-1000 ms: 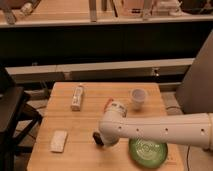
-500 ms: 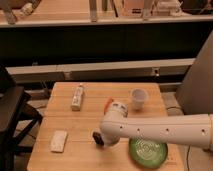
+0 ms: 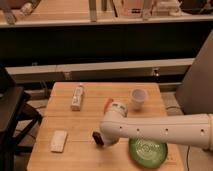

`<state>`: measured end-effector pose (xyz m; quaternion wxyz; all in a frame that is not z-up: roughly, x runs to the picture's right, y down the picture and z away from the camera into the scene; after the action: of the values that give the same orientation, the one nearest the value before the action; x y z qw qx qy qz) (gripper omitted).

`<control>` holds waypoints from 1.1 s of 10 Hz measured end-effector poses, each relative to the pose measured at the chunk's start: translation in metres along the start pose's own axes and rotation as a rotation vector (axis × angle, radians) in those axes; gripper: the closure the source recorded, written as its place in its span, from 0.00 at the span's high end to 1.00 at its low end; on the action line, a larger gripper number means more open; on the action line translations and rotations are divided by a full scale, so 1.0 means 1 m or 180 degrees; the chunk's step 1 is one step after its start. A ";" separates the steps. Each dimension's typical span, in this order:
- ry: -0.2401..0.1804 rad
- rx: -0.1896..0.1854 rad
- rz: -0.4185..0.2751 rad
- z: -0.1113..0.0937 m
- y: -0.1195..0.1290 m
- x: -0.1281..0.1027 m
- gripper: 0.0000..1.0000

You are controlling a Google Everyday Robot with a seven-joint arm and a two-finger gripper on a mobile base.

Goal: Knock the eraser over

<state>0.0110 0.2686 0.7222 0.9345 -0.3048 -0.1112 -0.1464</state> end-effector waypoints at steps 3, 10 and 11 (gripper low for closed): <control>-0.0002 0.0009 0.0019 0.001 -0.001 0.000 0.00; -0.0034 0.0039 0.0059 0.003 -0.003 -0.002 0.00; -0.0037 0.0039 0.0059 0.003 -0.004 -0.003 0.00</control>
<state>0.0070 0.2682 0.7259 0.9370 -0.3009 -0.1147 -0.1352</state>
